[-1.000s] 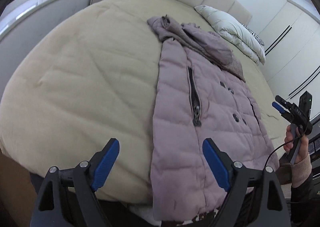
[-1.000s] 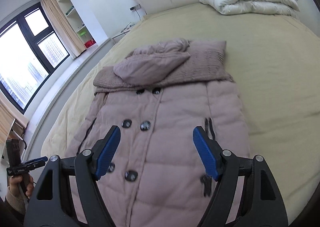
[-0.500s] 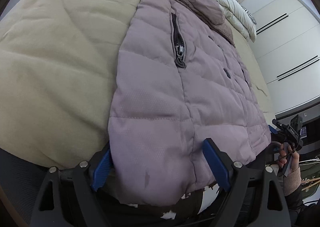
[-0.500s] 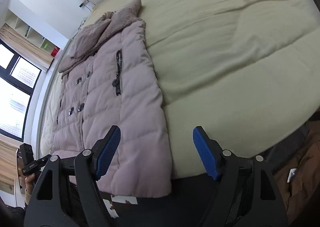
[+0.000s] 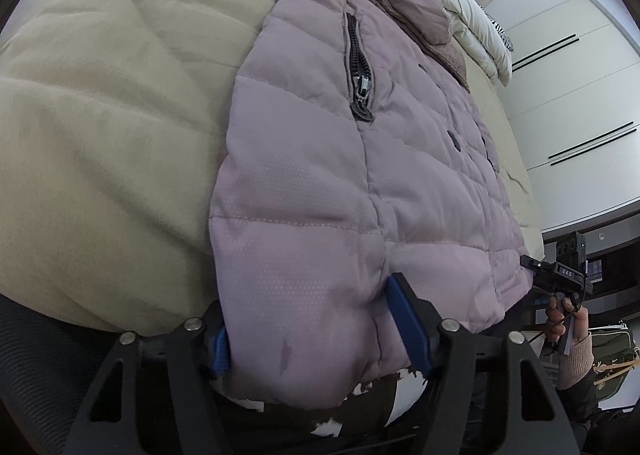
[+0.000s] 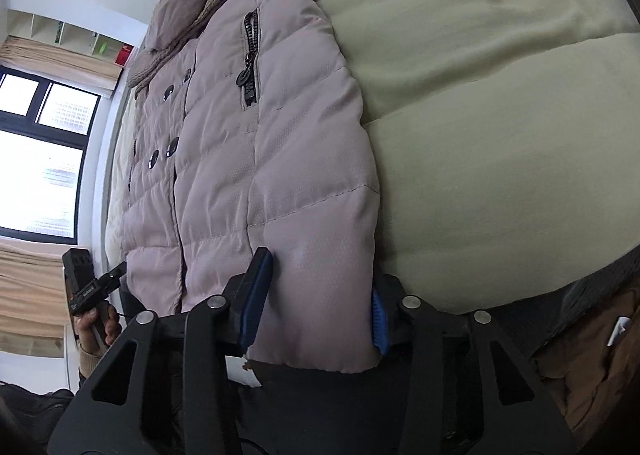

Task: Fold large clothes
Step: 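Lift the hem with both tools and fold it toward the collar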

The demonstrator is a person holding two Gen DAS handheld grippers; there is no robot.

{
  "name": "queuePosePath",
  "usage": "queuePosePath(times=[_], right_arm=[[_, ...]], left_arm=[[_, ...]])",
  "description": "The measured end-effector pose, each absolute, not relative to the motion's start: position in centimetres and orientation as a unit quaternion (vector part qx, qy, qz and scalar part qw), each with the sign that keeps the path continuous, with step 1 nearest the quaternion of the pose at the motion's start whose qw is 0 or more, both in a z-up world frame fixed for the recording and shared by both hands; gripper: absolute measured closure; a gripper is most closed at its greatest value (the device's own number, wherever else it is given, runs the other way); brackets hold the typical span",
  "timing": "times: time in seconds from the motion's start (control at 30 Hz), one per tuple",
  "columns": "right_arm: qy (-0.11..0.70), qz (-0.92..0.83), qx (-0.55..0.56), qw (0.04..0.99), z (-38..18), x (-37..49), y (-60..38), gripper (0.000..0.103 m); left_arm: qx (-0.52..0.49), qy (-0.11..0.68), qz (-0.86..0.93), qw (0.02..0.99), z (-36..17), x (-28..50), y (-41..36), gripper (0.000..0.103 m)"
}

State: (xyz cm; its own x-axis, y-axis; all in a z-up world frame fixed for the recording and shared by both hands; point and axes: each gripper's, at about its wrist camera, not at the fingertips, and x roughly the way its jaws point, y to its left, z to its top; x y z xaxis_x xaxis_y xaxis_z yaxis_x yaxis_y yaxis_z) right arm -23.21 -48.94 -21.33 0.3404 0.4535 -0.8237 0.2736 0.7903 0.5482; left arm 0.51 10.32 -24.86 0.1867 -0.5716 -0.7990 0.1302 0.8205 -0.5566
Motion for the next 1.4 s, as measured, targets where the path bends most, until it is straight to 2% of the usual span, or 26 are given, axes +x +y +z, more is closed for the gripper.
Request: queuePosePath(times=[0.07,0.1,0.13,0.17,0.23,0.27,0.37,0.63,0.73,0.83,1.0,1.17,1.4], right_arm=[[0.567,0.061,0.325,0.754,-21.8,-23.4,-48.9,0.071],[0.566,0.061,0.324,0.756,-21.8,-23.5,-48.8,0.076],[0.563,0.060,0.320,0.760,-21.6,-23.6,-48.7,0.082],[0.559,0.058,0.313,0.765,-21.4,-23.8,-48.4,0.085],[0.555,0.052,0.280,0.781,-20.5,-23.8,-47.3,0.093],[0.554,0.048,0.264,0.788,-19.9,-23.8,-46.7,0.094],[0.542,0.043,0.244,0.803,-18.3,-24.4,-45.5,0.096],[0.541,0.051,0.261,0.798,-16.2,-28.7,-44.8,0.097],[0.515,0.063,0.294,0.803,-14.9,-30.2,-44.6,0.097],[0.472,0.070,0.320,0.819,-12.8,-29.4,-45.0,0.097],[0.385,0.087,0.297,0.870,-6.3,-24.3,-45.3,0.097],[0.285,0.070,0.270,0.917,-0.4,-16.2,-46.3,0.097],[0.258,0.009,0.214,0.942,2.1,-0.9,-46.5,0.097]], left_arm=[[-0.181,0.596,-0.239,0.745,-24.8,0.5,10.1,0.059],[-0.173,0.598,-0.239,0.745,-24.7,0.5,9.8,0.064],[-0.169,0.599,-0.238,0.746,-24.6,0.5,9.6,0.075],[-0.165,0.599,-0.238,0.746,-24.4,0.4,9.4,0.081],[-0.148,0.598,-0.237,0.751,-23.9,0.3,8.9,0.087],[-0.139,0.597,-0.237,0.754,-23.5,0.2,8.7,0.089],[-0.110,0.589,-0.243,0.763,-22.3,-0.7,8.5,0.093],[-0.056,0.611,-0.265,0.743,-19.1,-4.8,9.9,0.093],[-0.101,0.608,-0.279,0.737,-17.4,-5.0,11.2,0.094],[-0.167,0.561,-0.286,0.759,-14.3,-3.1,12.9,0.094],[-0.239,0.455,-0.296,0.805,-8.5,1.4,14.6,0.094],[-0.297,0.371,-0.281,0.834,-5.9,9.0,15.2,0.094],[-0.333,0.361,-0.236,0.839,-6.0,23.5,13.0,0.094]])
